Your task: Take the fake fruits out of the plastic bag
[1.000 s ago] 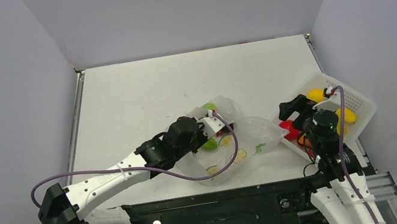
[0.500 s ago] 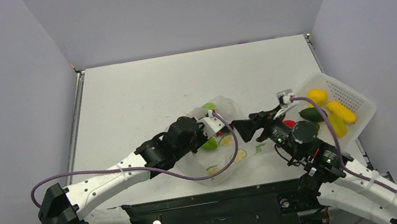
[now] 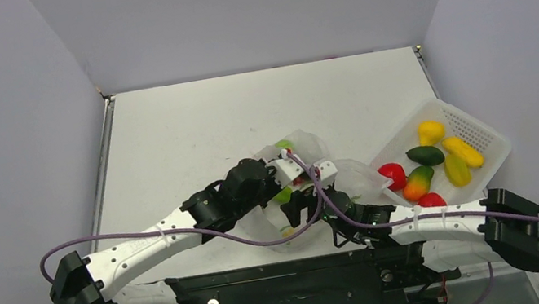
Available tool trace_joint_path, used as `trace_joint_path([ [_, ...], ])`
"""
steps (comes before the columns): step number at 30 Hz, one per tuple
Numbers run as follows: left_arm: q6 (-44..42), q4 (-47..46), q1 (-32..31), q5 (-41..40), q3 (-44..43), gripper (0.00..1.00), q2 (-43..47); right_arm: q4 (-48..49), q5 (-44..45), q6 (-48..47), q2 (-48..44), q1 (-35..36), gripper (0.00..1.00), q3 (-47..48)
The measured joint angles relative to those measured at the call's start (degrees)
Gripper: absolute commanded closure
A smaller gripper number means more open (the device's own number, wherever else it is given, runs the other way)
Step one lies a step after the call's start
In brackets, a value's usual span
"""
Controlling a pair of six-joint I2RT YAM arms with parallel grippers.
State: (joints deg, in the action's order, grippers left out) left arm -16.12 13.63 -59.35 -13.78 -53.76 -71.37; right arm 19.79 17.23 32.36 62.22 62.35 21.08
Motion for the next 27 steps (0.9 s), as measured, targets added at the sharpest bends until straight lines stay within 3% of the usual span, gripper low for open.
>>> trace_joint_path([
  [8,-0.6,0.0,-0.2,-0.7,0.0,0.99,1.2,11.1,5.0,-1.4,11.3,-0.6,0.11,0.4],
  [16,-0.6,0.0,-0.2,-0.9,0.3,0.99,1.4,18.0,6.1,-4.2,24.4,-2.0,0.1,6.6],
  [21,-1.1,0.5,-0.1,-2.4,0.5,0.99,1.4,20.5,7.3,-5.6,30.2,-2.4,0.12,9.6],
  [27,-0.9,1.7,-0.2,-2.3,0.8,0.99,1.4,22.8,8.3,-5.8,36.9,-2.4,0.2,11.8],
])
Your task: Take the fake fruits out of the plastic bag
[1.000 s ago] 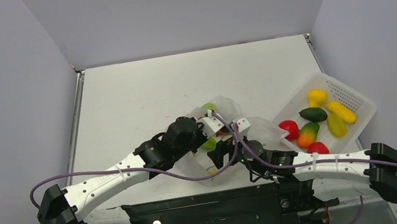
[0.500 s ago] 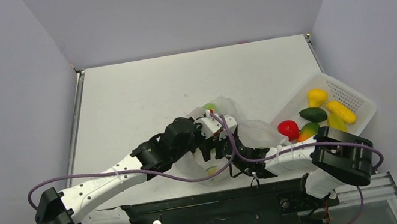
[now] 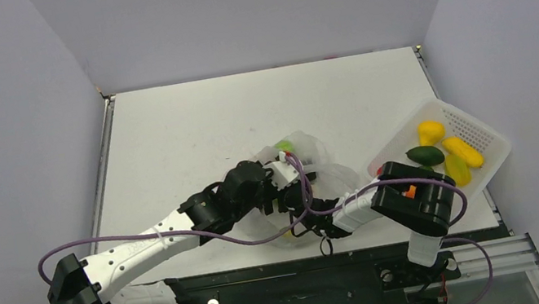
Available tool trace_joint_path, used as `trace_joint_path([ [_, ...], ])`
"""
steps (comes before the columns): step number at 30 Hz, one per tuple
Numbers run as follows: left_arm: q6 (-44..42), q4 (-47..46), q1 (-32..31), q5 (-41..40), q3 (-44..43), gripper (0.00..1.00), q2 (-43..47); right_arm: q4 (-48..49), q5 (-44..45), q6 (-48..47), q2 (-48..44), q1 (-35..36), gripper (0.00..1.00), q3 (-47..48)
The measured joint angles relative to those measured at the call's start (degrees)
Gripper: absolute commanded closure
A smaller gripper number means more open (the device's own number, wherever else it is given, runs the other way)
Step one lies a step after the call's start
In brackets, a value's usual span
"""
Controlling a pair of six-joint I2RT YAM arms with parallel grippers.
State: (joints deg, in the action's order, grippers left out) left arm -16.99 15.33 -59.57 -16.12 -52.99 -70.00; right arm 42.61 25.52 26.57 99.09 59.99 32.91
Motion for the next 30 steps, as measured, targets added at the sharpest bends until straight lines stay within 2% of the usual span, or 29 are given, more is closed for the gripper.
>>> trace_joint_path([
  [4,0.1,0.8,0.0,-0.2,0.0,0.99,0.0,0.7,0.2,0.5,2.5,0.0,0.31,1.5],
  [12,0.3,0.7,0.0,-0.2,0.0,0.99,-0.2,0.5,0.3,1.4,3.0,-0.3,0.71,3.1],
  [16,0.3,0.3,0.0,-0.1,0.0,0.99,-0.2,0.0,0.0,1.8,2.3,-0.4,0.85,3.4],
  [20,0.3,0.0,0.0,0.1,0.0,0.99,-0.2,-2.5,-0.4,1.8,0.3,-0.4,0.94,2.6],
  [24,0.3,-0.7,-0.1,0.3,0.0,0.99,-0.2,-5.7,-0.9,1.8,-3.1,-0.4,0.99,0.7],
  [30,0.2,-1.4,-0.4,0.6,0.0,0.99,-0.2,-8.8,-2.2,1.9,-7.5,-0.7,1.0,-1.1],
])
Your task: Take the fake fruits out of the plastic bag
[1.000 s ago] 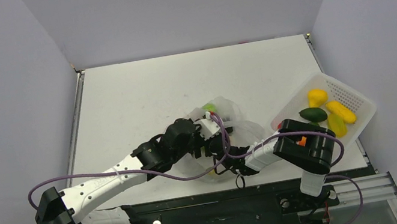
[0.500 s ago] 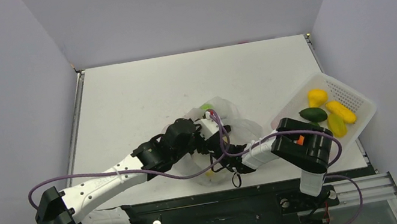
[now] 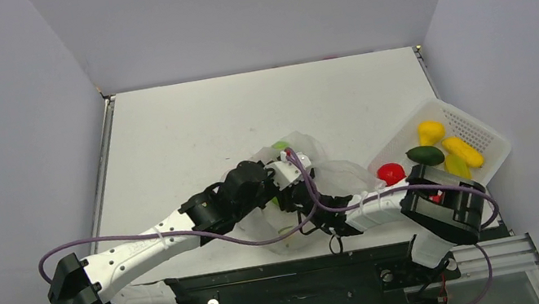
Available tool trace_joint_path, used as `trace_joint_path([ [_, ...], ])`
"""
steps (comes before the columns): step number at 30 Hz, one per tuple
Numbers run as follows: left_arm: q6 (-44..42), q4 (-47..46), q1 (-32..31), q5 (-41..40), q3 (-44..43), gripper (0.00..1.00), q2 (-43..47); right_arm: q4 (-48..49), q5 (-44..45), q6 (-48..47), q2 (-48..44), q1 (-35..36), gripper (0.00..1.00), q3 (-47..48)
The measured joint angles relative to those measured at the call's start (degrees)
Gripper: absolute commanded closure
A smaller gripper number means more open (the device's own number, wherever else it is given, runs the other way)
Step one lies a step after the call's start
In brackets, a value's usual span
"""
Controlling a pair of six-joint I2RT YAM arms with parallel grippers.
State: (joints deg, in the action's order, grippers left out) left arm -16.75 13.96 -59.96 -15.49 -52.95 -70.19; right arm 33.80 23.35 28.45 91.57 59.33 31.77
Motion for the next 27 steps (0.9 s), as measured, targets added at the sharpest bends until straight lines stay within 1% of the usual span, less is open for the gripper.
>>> trace_joint_path([
  [7,-0.1,-0.1,0.0,0.5,0.0,0.99,0.0,-2.1,-1.0,0.8,-6.2,-0.1,1.0,-2.8],
  [13,-0.2,-0.1,-0.1,0.5,0.0,0.99,0.0,-4.8,-2.6,1.9,-14.0,-0.1,1.0,-5.9],
  [18,-0.2,-0.1,-0.2,0.5,0.0,0.99,0.0,-9.6,-4.0,2.5,-24.2,0.0,1.0,-8.4],
  [27,-0.2,-0.1,-0.3,0.5,0.0,0.99,-0.5,-22.8,-3.7,1.6,-47.2,0.0,1.0,-8.4],
])
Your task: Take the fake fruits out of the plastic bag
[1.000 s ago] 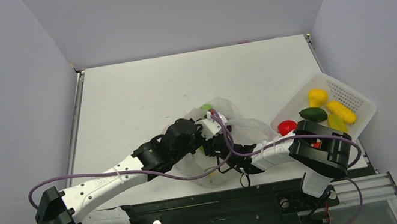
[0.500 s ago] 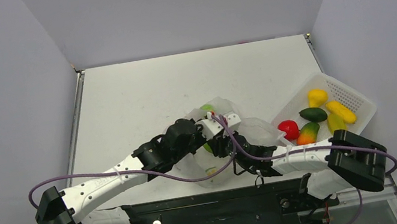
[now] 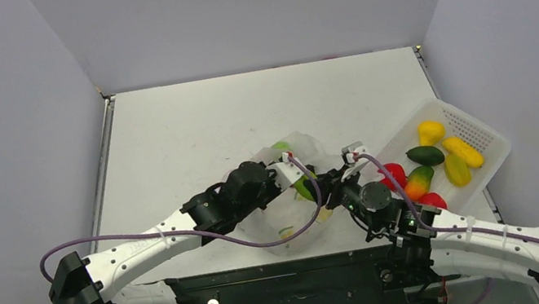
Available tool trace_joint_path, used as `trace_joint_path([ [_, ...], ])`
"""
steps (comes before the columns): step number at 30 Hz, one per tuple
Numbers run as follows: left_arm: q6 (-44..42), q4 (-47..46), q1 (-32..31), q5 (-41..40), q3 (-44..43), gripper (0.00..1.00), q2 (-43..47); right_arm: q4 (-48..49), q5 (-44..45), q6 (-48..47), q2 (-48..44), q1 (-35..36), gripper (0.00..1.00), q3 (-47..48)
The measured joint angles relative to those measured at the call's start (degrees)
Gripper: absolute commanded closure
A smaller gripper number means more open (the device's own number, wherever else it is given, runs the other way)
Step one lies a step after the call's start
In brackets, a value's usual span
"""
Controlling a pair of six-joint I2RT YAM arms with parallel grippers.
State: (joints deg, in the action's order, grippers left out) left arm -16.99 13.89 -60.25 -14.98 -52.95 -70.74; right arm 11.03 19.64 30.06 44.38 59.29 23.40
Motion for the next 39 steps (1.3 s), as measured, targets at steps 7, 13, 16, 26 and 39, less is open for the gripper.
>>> trace_joint_path([
  [7,-0.2,-0.1,0.0,-1.0,0.0,0.99,0.0,-12.2,2.6,-3.2,-8.5,-0.1,1.0,3.3],
  [13,-0.2,-0.1,0.0,-1.3,0.0,0.99,0.0,-19.2,7.8,-4.9,-11.5,-0.5,1.0,7.3],
  [16,-0.2,-0.1,0.0,-1.3,0.0,0.99,0.0,-21.8,12.0,-4.7,-11.9,-2.5,1.0,9.1],
  [26,-0.2,-0.1,-0.2,-1.3,0.0,0.99,0.0,-29.2,13.6,1.3,-7.1,-32.1,1.0,12.7],
  [39,-0.2,0.0,-0.5,-1.3,0.0,0.99,0.0,-25.5,-1.7,10.1,9.3,-62.8,0.9,3.8],
])
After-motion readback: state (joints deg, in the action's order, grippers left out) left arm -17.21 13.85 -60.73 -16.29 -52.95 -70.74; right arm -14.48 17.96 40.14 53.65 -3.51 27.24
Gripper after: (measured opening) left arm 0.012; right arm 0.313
